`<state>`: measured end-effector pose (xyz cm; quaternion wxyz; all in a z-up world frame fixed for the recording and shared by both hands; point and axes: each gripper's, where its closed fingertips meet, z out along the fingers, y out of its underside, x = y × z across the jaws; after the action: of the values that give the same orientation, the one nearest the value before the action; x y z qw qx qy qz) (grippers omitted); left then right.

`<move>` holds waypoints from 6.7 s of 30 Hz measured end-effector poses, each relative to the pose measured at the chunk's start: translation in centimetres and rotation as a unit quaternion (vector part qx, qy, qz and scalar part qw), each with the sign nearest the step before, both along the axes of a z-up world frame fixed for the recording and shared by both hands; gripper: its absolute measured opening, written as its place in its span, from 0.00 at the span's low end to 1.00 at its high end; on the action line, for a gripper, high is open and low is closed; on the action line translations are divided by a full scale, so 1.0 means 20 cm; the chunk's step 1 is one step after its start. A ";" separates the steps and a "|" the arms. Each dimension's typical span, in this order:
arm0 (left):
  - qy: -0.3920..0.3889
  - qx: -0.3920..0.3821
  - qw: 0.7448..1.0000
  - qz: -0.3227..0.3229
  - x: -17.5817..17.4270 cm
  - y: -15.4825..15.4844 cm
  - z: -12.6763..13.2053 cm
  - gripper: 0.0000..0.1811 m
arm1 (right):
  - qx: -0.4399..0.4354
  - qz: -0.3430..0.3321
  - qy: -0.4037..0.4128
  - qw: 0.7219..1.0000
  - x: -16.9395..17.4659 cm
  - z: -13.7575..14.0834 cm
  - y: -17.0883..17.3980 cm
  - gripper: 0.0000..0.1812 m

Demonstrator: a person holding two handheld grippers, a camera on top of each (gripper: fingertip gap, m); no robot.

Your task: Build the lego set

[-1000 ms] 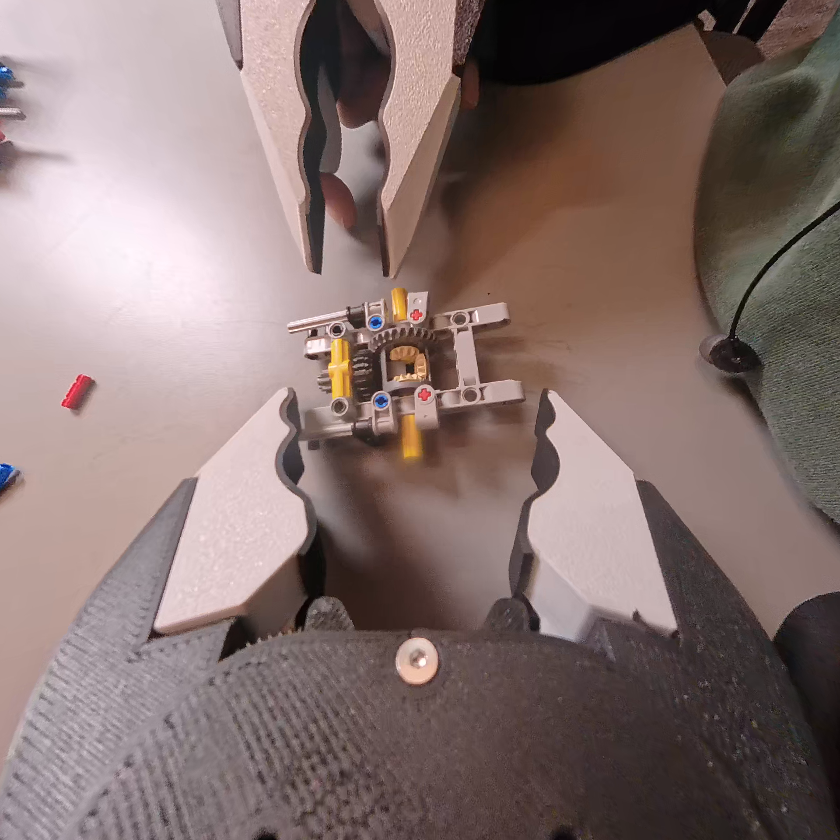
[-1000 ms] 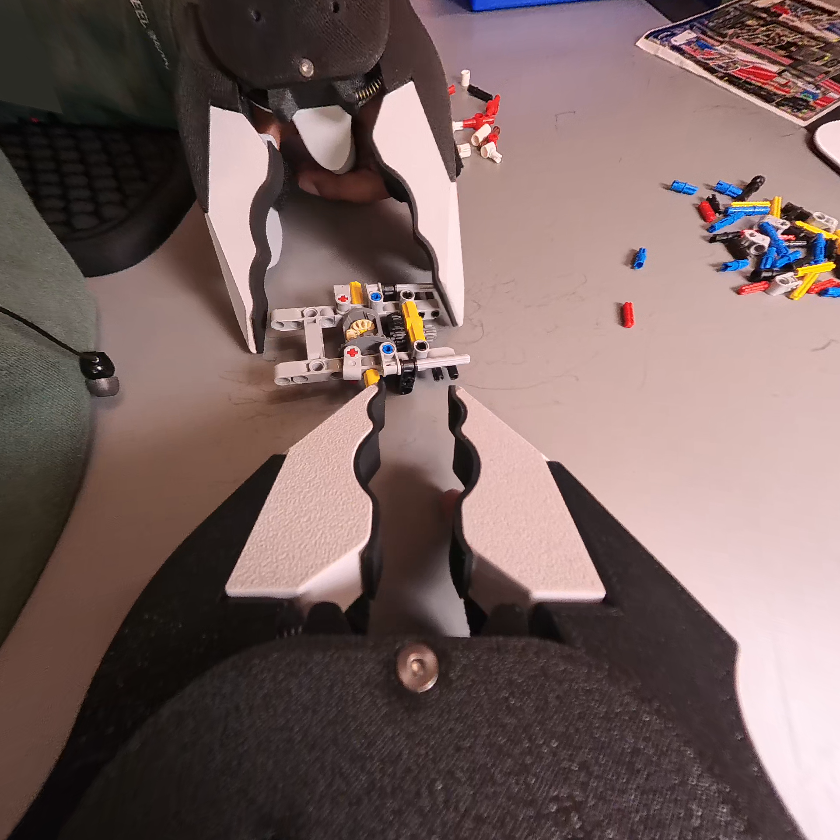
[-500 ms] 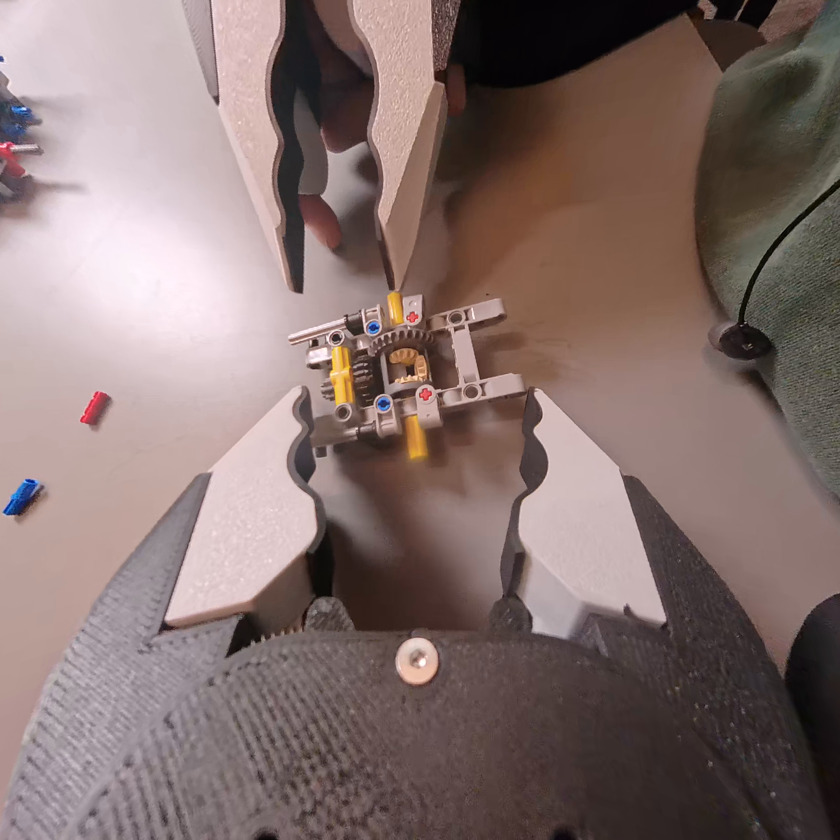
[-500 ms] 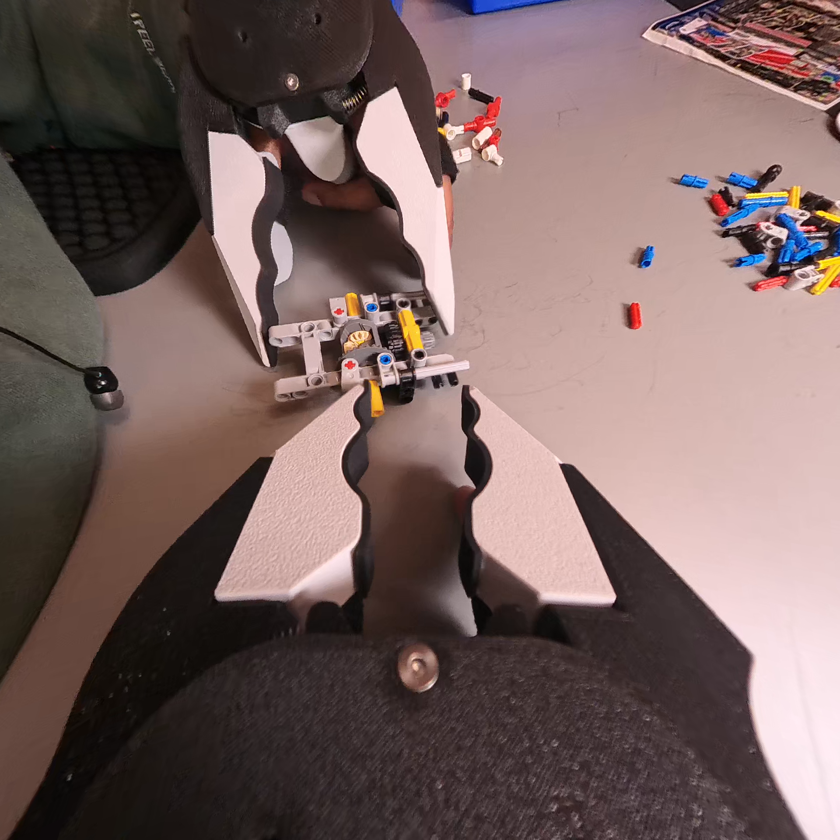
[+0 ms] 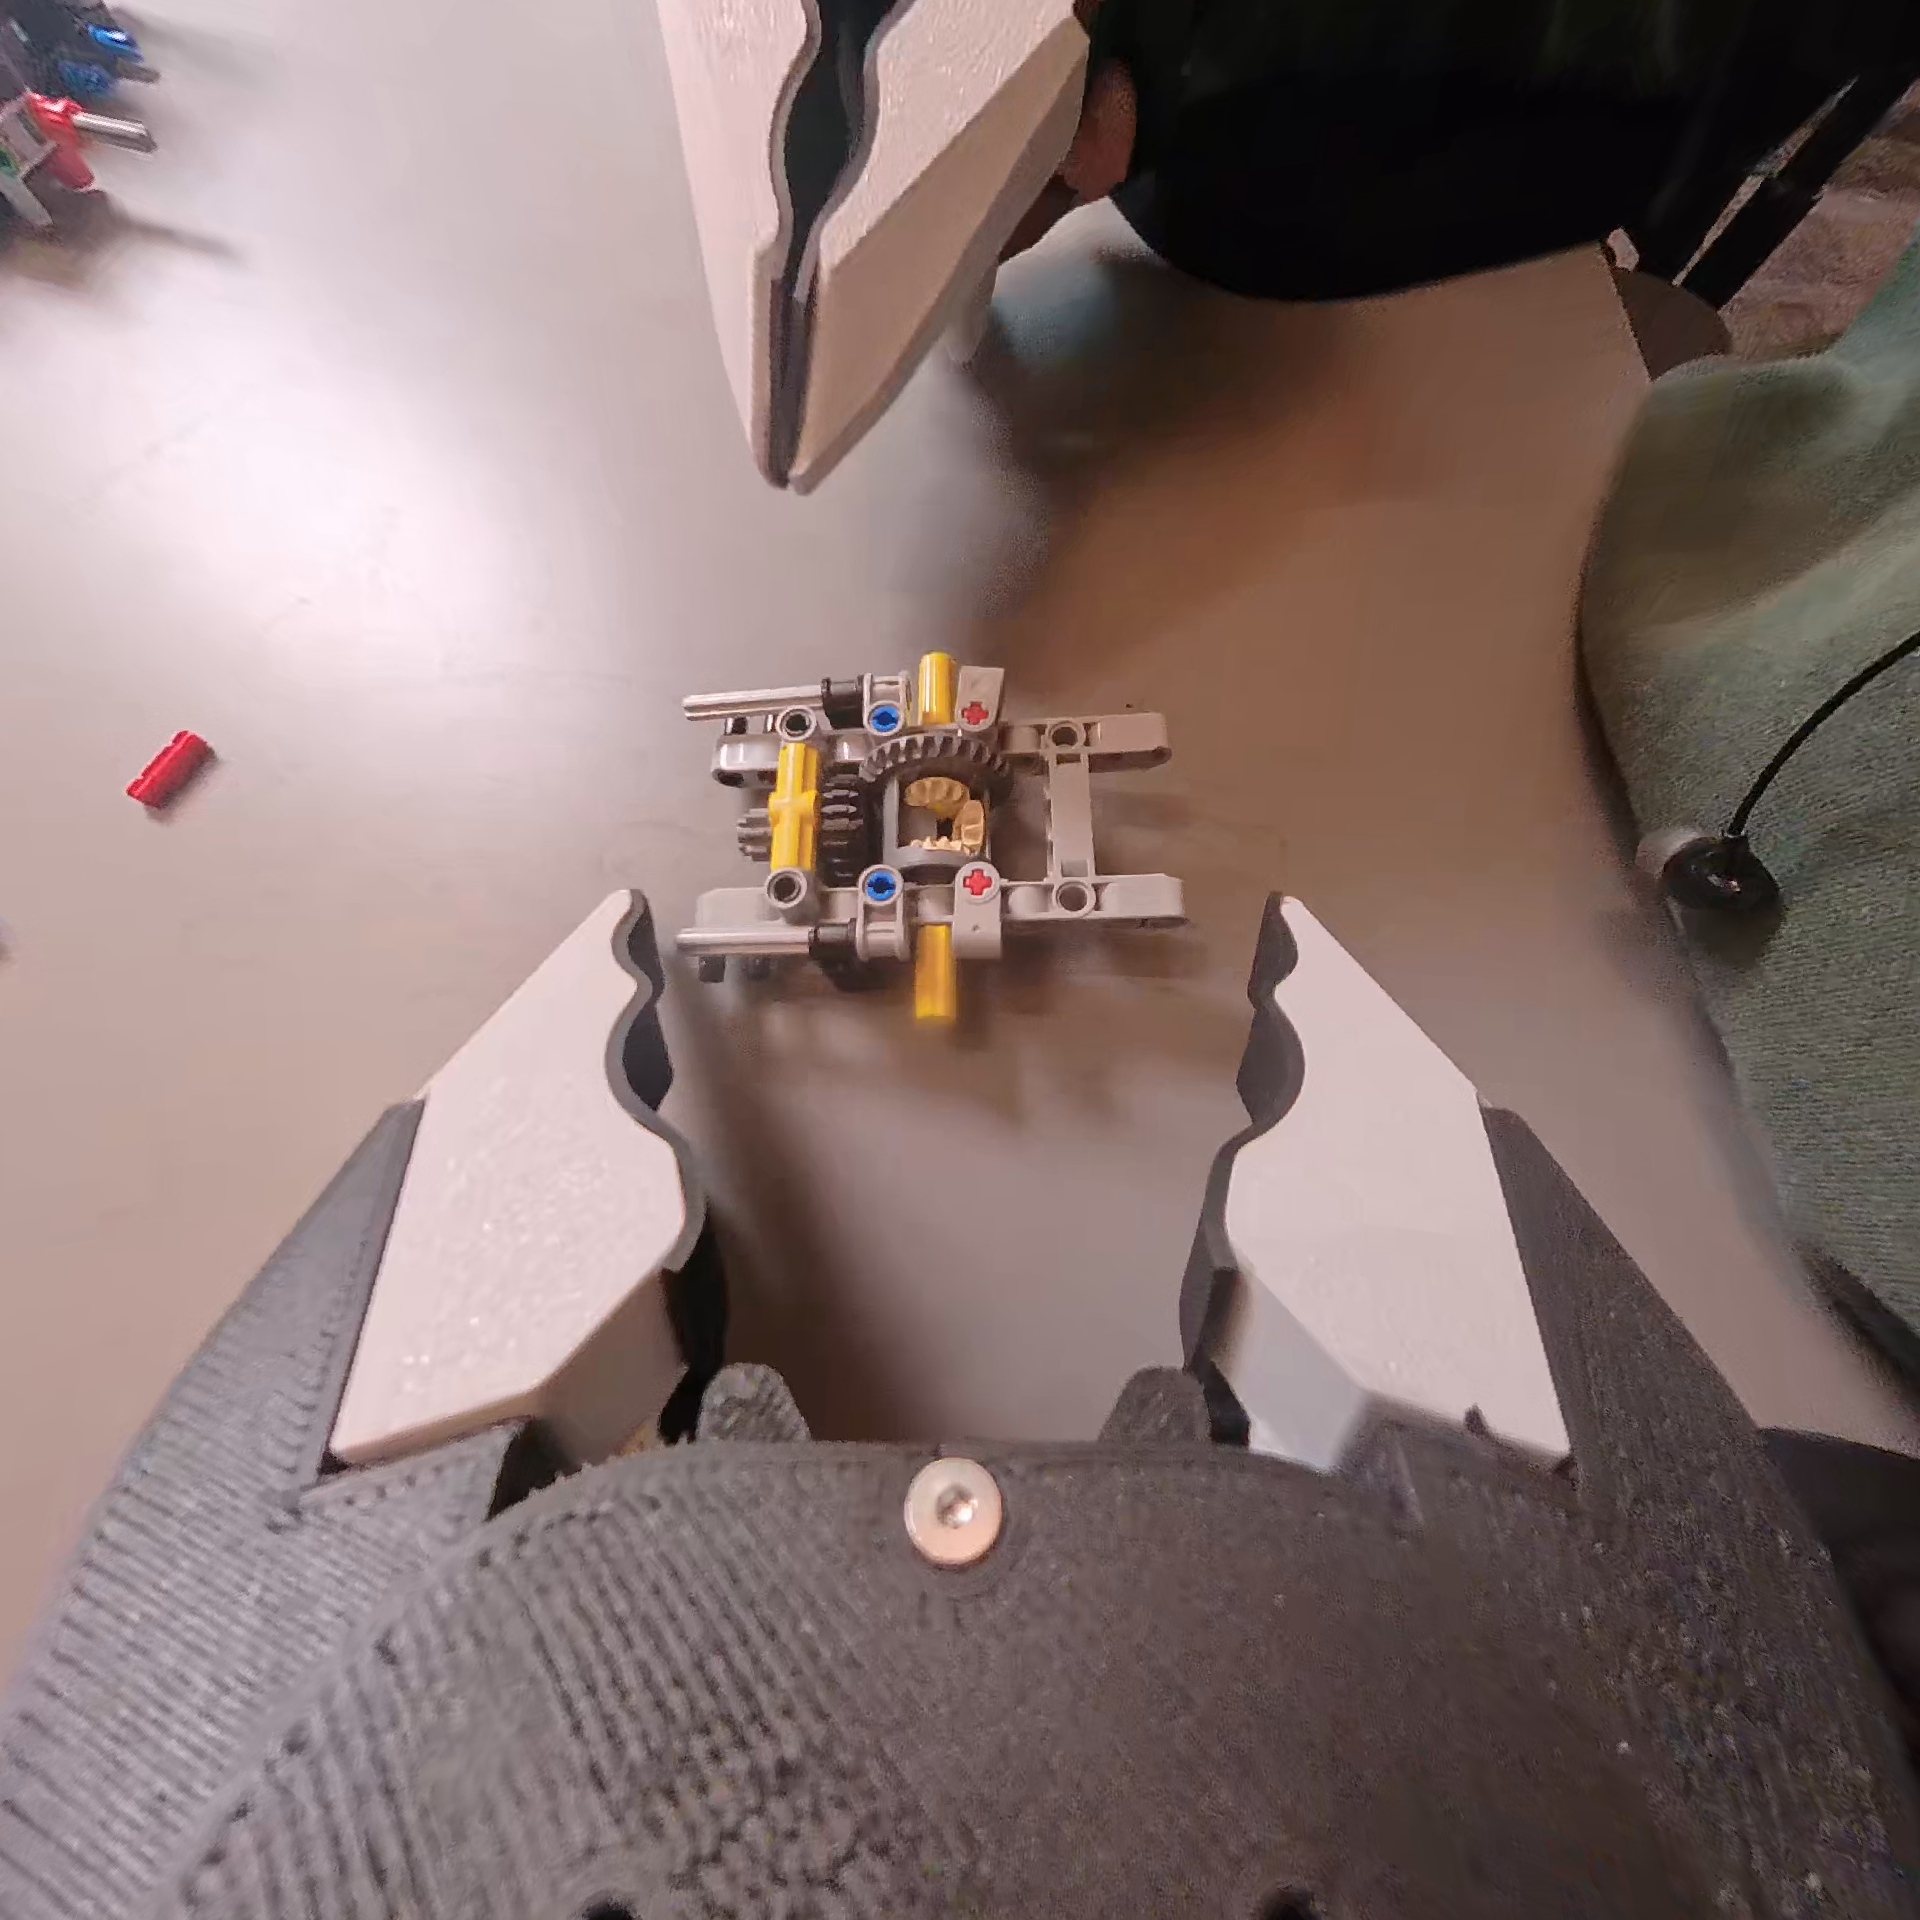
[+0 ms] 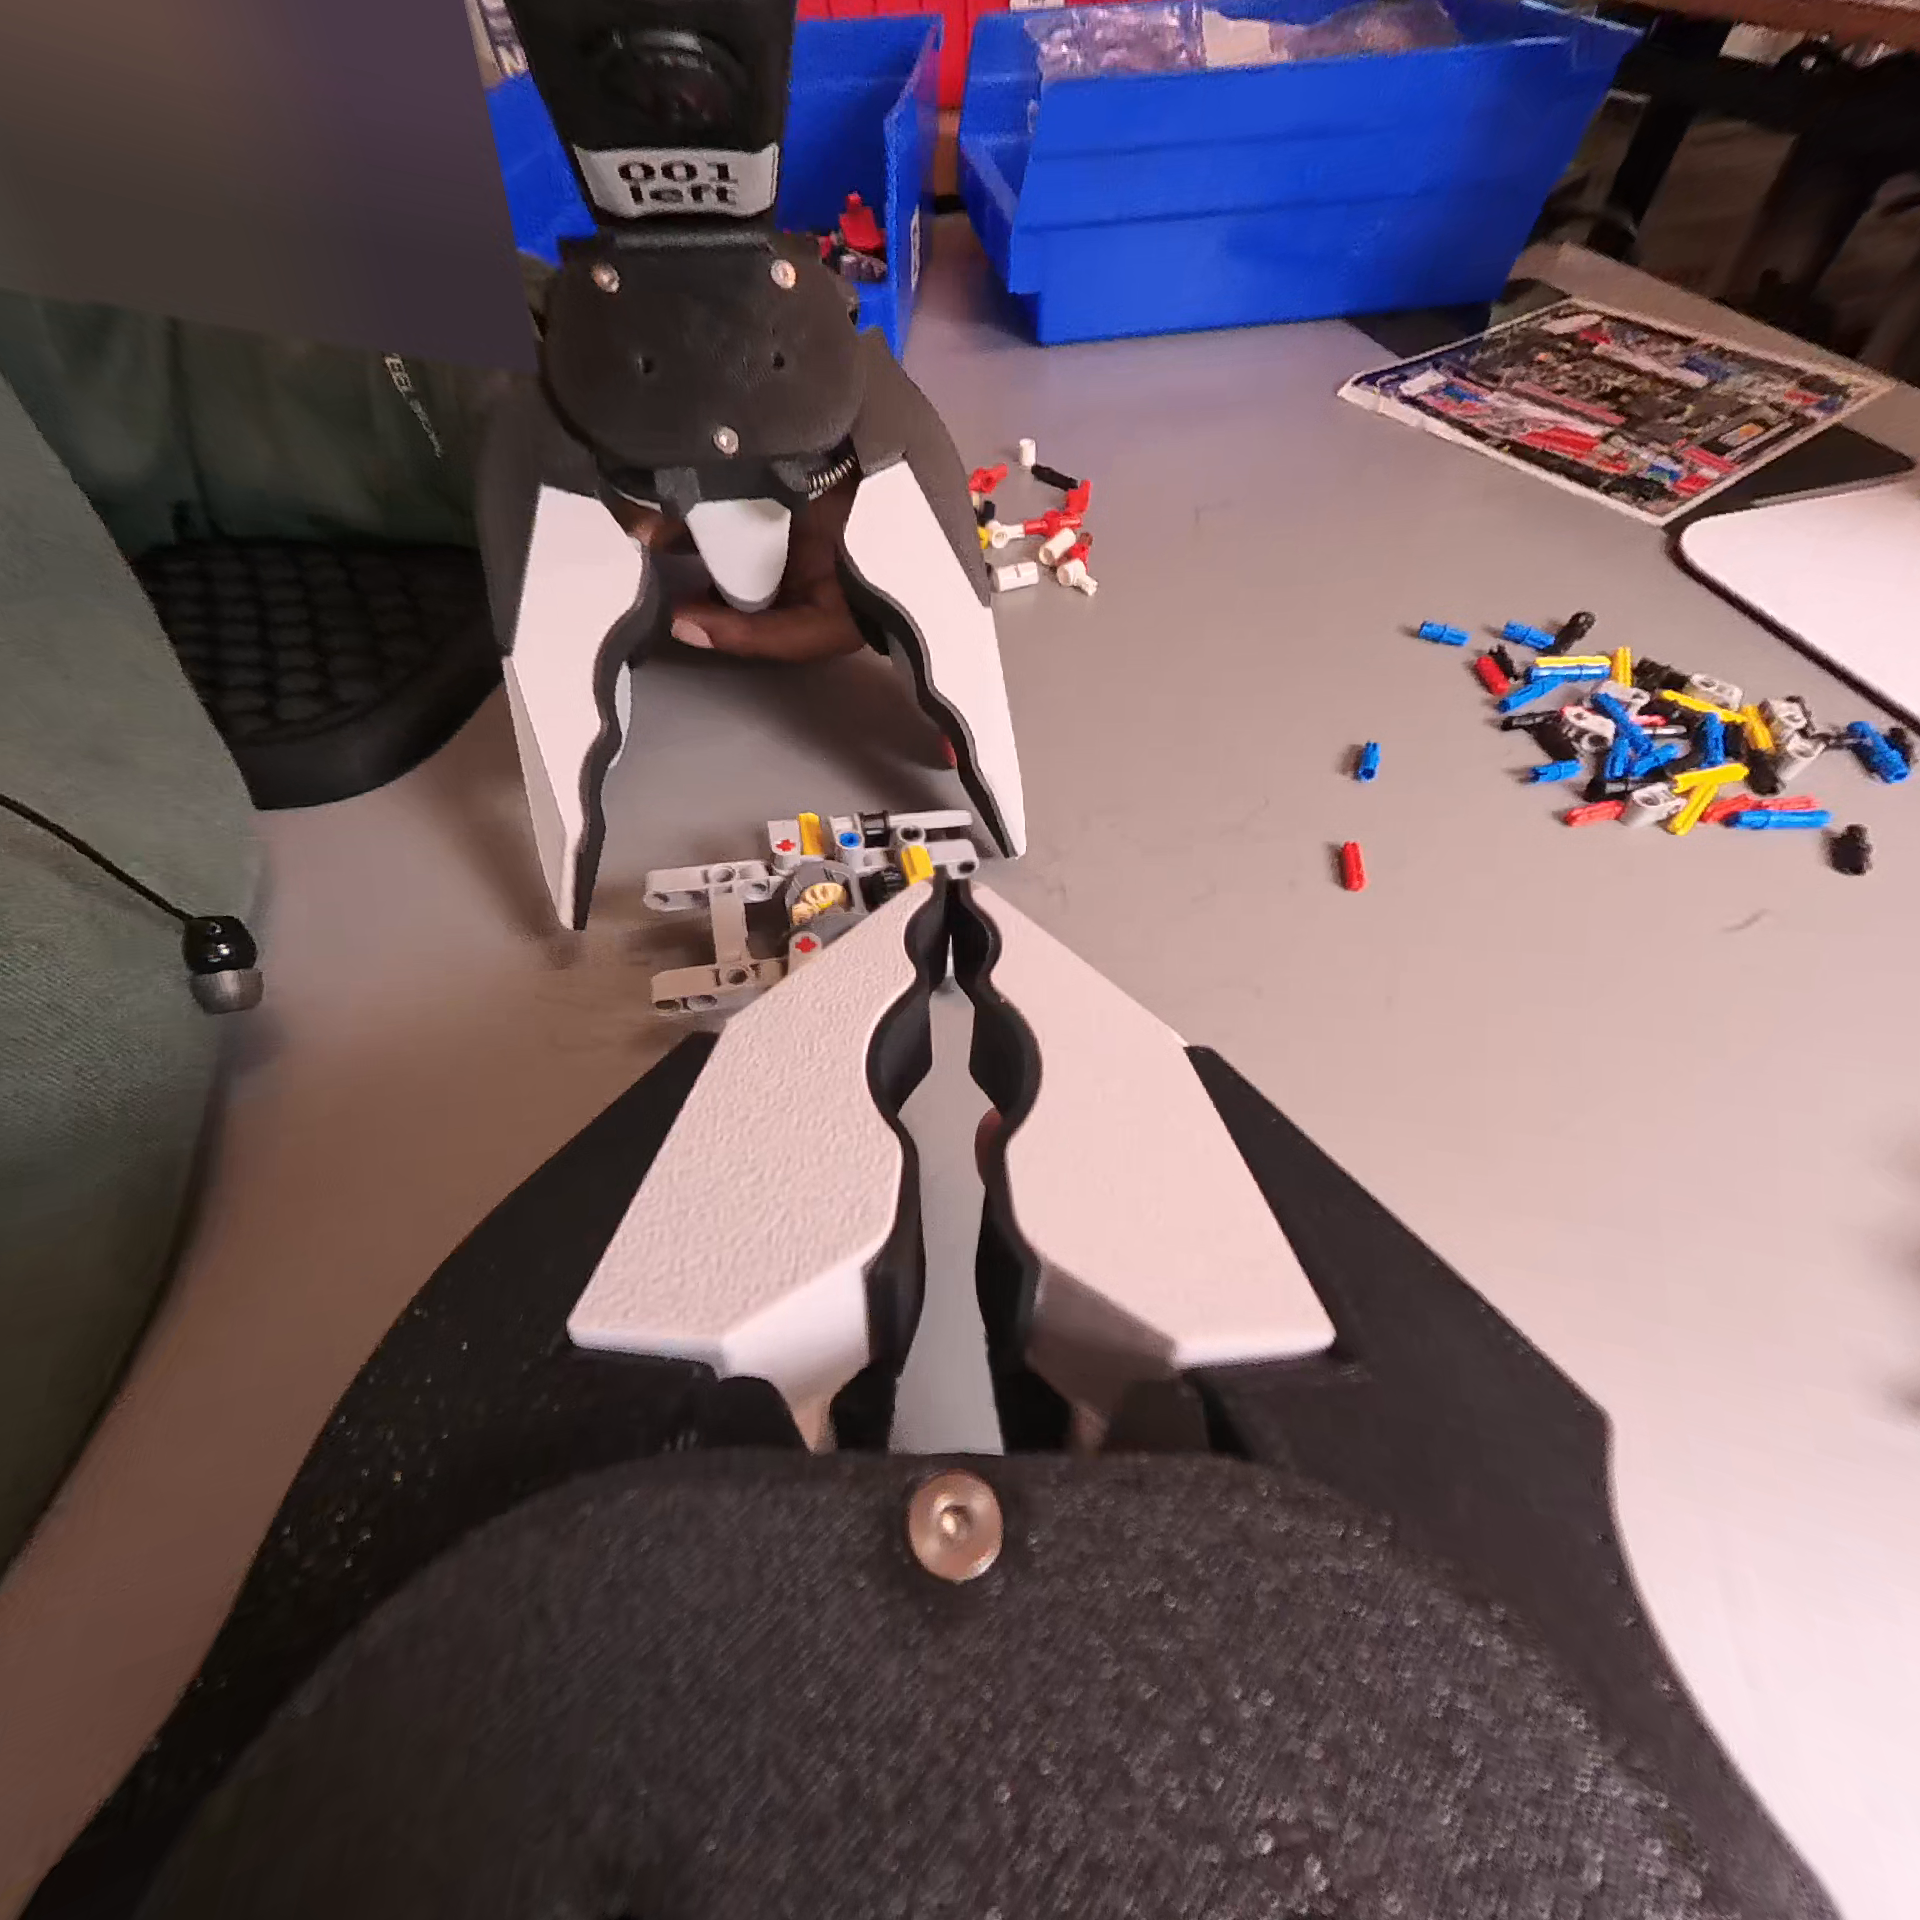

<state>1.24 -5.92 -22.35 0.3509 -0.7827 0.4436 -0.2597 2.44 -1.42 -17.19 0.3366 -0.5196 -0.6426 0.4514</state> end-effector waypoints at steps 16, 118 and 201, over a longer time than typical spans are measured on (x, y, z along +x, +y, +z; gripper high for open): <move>0.020 0.004 0.999 0.047 0.01 0.03 -0.03 0.58 | 0.025 0.026 -0.031 0.999 0.04 -0.01 -0.07 0.00; 0.043 0.033 0.998 -0.017 0.06 -0.04 -0.04 0.55 | 0.017 0.074 -0.118 0.990 0.03 -0.21 -0.13 0.23; -0.022 0.108 0.979 0.171 -0.38 0.17 0.14 0.36 | 0.160 0.162 -0.172 0.958 -0.02 -0.24 -0.03 0.28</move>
<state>-6.43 -2.51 -19.60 0.4822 -0.7985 0.3209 -0.1638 2.06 -2.12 -21.98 0.2221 -0.4176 -0.8304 0.2945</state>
